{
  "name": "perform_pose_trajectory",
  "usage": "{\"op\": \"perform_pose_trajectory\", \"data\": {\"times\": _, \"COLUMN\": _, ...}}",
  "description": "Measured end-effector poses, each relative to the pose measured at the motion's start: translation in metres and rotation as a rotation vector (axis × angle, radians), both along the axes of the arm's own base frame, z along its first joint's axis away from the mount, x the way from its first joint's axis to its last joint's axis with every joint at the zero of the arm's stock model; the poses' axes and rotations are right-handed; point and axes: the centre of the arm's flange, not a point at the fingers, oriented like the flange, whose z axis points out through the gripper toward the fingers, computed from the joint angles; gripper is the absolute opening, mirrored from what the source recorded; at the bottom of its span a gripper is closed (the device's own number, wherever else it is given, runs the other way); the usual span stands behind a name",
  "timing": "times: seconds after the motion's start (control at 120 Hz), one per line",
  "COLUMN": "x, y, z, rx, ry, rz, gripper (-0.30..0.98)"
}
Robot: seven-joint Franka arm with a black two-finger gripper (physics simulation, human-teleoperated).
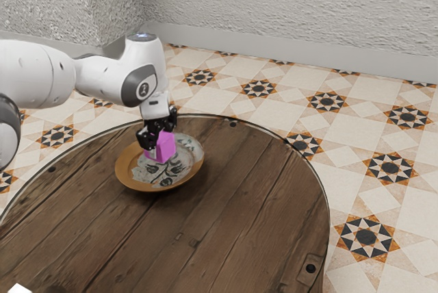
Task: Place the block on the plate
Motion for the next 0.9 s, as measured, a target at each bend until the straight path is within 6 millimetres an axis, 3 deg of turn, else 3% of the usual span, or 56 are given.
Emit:
{"op": "perform_pose_trajectory", "data": {"times": 0.183, "x": 0.009, "y": 0.012, "z": -0.040, "rx": 0.008, "ry": -0.022, "rz": 0.009, "gripper": 0.41}}
{"op": "perform_pose_trajectory", "data": {"times": 0.367, "x": 0.013, "y": 0.011, "z": -0.037, "rx": 0.005, "ry": -0.060, "rz": 0.008, "gripper": 0.55}}
{"op": "perform_pose_trajectory", "data": {"times": 0.533, "x": 0.007, "y": 0.002, "z": 0.022, "rx": -0.018, "ry": -0.100, "rz": 0.037, "gripper": 0.62}}
{"op": "perform_pose_trajectory", "data": {"times": 0.667, "x": -0.006, "y": -0.032, "z": 0.096, "rx": -0.058, "ry": -0.087, "rz": 0.099, "gripper": 0.65}}
{"op": "perform_pose_trajectory", "data": {"times": 0.792, "x": -0.022, "y": -0.045, "z": 0.155, "rx": -0.066, "ry": -0.071, "rz": 0.172, "gripper": 0.67}}
{"op": "perform_pose_trajectory", "data": {"times": 0.9, "x": -0.038, "y": -0.046, "z": 0.188, "rx": -0.069, "ry": -0.053, "rz": 0.238, "gripper": 0.68}}
